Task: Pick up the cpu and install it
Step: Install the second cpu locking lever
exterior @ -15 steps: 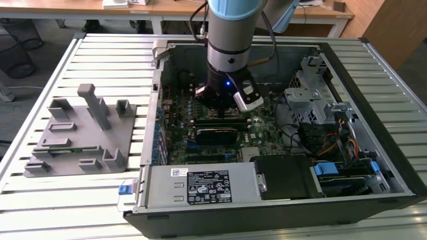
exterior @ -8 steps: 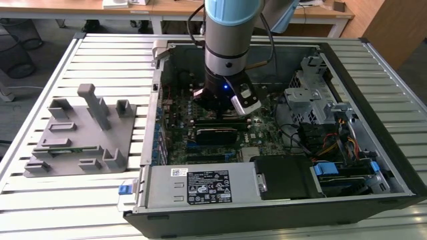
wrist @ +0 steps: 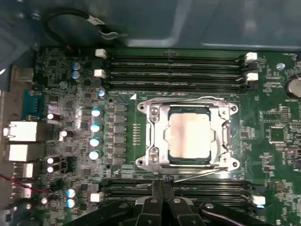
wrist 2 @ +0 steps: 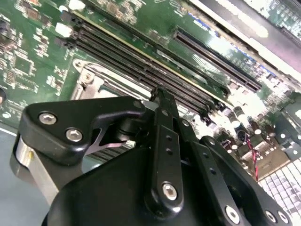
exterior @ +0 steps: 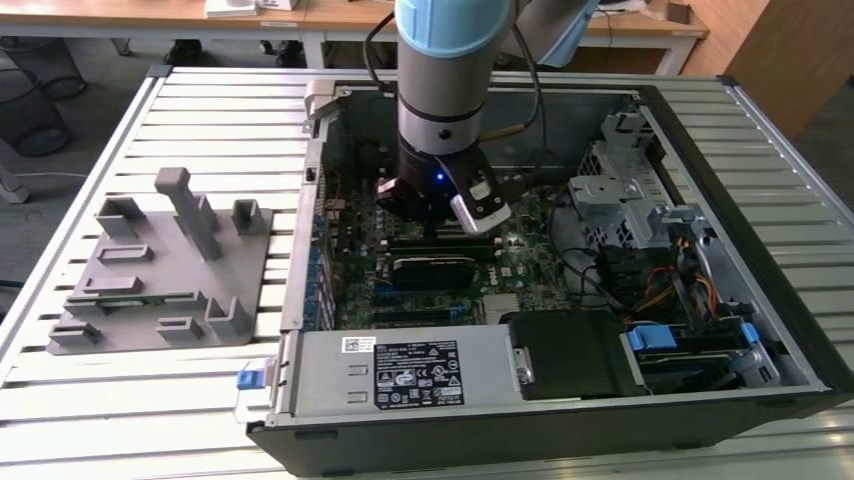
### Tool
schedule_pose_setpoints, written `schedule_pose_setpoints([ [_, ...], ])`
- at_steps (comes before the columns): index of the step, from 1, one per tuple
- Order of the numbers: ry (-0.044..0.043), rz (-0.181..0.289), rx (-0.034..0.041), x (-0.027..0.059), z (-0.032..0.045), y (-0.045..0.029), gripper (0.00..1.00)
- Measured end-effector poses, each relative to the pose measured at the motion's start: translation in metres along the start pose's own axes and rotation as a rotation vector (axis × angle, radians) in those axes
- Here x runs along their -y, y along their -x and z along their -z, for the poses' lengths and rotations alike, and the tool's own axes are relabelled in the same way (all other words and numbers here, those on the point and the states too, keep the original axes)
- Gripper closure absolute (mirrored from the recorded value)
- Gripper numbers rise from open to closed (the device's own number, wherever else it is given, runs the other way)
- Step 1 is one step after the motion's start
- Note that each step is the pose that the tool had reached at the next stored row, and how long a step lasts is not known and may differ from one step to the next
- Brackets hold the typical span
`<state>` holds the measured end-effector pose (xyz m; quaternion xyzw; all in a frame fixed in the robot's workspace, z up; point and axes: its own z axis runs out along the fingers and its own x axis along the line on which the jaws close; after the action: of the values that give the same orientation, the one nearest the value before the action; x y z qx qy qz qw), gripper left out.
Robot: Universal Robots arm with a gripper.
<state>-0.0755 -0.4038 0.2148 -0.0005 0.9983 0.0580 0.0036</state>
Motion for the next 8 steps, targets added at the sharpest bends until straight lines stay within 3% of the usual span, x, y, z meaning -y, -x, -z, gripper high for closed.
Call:
schedule_pose_setpoints([
  [8, 0.0074, 0.0, -0.0001, 0.0026, -0.0027, -0.0048, 0.89],
])
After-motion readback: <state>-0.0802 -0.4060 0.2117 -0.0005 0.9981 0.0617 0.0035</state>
